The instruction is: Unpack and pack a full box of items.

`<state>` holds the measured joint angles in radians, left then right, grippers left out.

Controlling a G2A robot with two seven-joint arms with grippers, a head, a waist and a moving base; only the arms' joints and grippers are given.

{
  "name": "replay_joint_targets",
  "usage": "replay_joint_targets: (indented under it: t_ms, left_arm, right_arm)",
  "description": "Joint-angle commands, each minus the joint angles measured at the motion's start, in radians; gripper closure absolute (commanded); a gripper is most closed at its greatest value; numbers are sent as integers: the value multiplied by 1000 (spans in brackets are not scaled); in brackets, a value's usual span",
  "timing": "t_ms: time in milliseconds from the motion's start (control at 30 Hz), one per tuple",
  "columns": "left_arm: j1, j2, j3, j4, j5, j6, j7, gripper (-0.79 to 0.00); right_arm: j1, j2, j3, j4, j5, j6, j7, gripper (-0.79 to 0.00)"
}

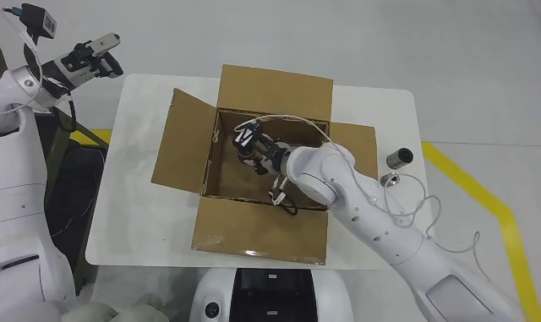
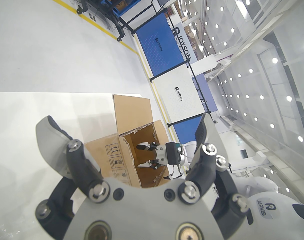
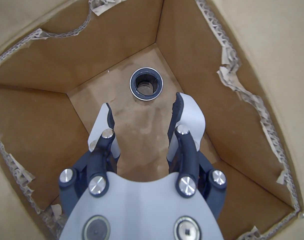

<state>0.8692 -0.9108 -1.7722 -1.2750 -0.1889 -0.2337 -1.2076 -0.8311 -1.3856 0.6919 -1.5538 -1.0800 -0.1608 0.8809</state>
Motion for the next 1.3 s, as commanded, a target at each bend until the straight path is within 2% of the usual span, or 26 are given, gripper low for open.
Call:
replay_joint_targets:
  t_ms: [0, 33, 67, 167, 967, 1000, 1100, 1167, 1267]
  left_arm:
    - [0, 0, 0, 0, 0, 0, 0, -785]
    - [0, 0, 0, 0, 0, 0, 0, -785]
    - [0, 0, 0, 0, 0, 0, 0, -785]
    - [0, 0, 0, 0, 0, 0, 0, -785]
    - [0, 0, 0, 0, 0, 0, 0, -785]
    - [0, 0, 0, 0, 0, 0, 0, -785]
    - [0, 0, 0, 0, 0, 0, 0, -785]
    - [0, 0, 0, 0, 0, 0, 0, -785]
    - [0, 0, 0, 0, 0, 0, 0, -785]
  right_arm:
    - [24, -14, -22, 50, 12, -7, -16, -499]
    - [34, -20, -32, 70, 18, -17, -29, -508]
    - [44, -26, -40, 94, 23, -25, -44, -551]
    - [71, -43, -62, 156, 25, -31, -76, -588]
    - [191, -150, -126, 467, 112, -59, -156, -548]
    - [194, -154, -128, 476, 114, -61, -157, -533]
    - [202, -164, -131, 501, 119, -67, -161, -391]
    - [206, -170, -132, 514, 121, -70, -164, -363]
    - [209, -176, -130, 528, 123, -76, -165, -262]
